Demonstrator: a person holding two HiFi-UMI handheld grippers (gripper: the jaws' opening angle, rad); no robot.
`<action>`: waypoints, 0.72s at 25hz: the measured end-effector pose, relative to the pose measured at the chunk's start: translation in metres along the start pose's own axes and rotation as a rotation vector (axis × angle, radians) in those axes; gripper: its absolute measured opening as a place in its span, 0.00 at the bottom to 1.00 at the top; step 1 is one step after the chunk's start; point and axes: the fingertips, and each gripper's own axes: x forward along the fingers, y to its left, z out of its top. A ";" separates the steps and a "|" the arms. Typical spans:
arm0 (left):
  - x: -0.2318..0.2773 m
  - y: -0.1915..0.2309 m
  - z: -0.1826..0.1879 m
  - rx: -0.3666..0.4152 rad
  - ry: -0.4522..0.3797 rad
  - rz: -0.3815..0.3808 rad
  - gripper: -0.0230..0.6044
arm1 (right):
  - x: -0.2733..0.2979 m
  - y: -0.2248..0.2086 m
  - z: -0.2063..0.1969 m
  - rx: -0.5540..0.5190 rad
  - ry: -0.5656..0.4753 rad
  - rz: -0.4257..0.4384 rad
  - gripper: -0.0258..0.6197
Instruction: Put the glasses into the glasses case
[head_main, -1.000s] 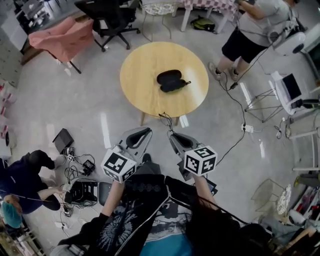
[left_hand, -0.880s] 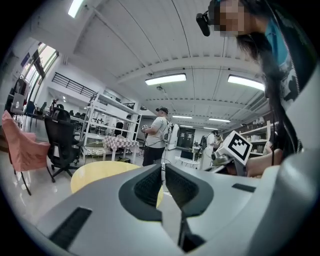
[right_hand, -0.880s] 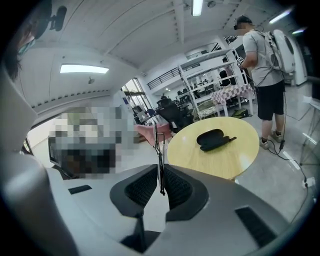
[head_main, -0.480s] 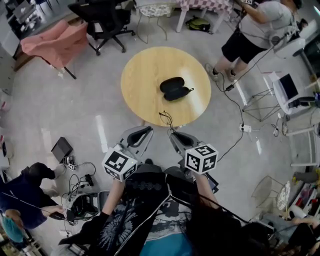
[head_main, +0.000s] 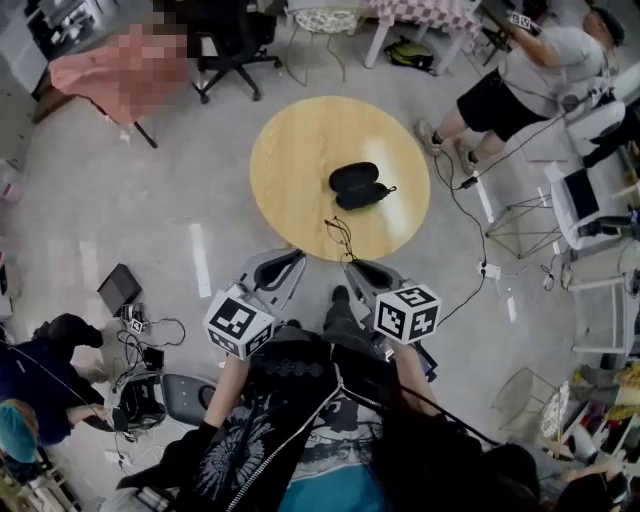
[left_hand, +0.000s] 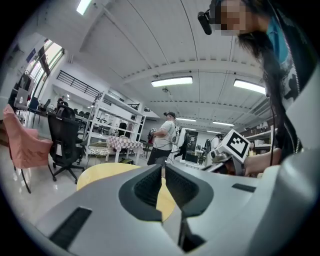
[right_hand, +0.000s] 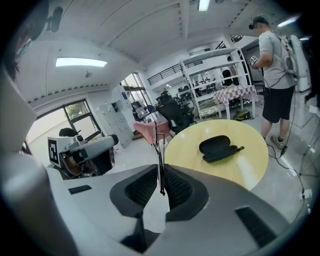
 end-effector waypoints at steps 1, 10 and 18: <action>0.002 0.002 0.000 -0.003 0.000 0.014 0.08 | 0.002 -0.003 0.003 -0.006 0.005 0.008 0.13; 0.035 0.025 0.005 -0.019 0.011 0.108 0.08 | 0.021 -0.042 0.033 -0.035 0.047 0.071 0.13; 0.106 0.021 0.008 -0.025 0.028 0.155 0.08 | 0.027 -0.109 0.058 -0.055 0.103 0.126 0.13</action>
